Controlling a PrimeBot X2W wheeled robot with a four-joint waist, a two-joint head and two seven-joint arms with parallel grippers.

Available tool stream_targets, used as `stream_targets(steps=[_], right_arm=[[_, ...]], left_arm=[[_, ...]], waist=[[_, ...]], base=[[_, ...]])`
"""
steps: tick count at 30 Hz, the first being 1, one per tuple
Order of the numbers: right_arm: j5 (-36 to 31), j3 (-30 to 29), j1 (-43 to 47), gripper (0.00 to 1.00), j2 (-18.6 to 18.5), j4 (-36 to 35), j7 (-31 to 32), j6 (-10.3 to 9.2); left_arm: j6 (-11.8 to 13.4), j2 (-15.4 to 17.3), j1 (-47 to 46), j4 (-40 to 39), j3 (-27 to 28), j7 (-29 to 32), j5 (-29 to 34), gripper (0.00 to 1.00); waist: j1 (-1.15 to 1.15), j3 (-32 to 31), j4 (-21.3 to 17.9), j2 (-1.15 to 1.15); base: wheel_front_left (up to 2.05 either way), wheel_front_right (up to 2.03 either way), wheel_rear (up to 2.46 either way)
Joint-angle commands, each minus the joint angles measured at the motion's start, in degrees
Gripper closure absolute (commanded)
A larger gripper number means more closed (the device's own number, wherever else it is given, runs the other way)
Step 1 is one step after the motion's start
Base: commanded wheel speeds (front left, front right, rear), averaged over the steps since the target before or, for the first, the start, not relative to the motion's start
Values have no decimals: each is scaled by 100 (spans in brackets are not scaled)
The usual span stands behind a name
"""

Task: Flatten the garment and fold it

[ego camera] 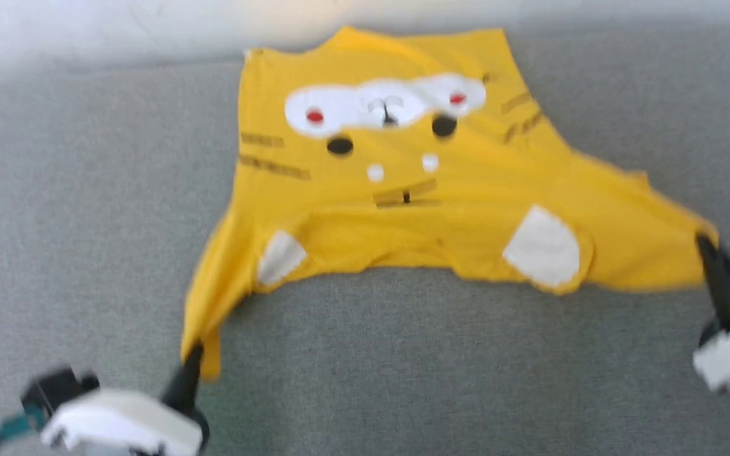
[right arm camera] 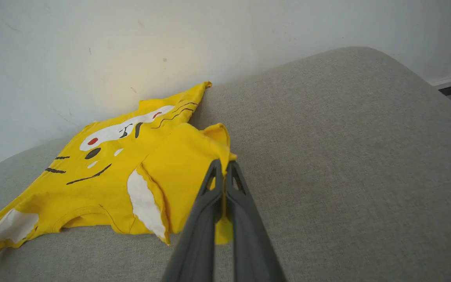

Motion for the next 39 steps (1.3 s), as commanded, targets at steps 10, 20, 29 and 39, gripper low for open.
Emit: stream_targets(steps=[10, 20, 29, 39], right_arm=[[139, -637, 1640, 100, 205, 55, -14, -9], [591, -897, 2635, 100, 208, 295, 173, -9], [593, -738, 2706, 60, 209, 466, 12, -9], [-46, -453, 1521, 0, 48, -194, 197, -9]], left_arm=[[-361, 212, 1339, 212, -6, 216, -231, 100], [-529, 509, 2391, -269, 114, 592, -509, 100], [-495, 515, 2364, -436, 83, 506, -377, 100], [-461, 404, 1761, -507, -87, 195, -6, 100]], waist=[[2, -976, -143, 0], [2, -1328, -185, 0], [2, -1384, -89, 0], [2, -1100, -24, 0]], base=[[0, 0, 0], [0, 0, 0], [0, 0, 0], [0, 0, 0]])
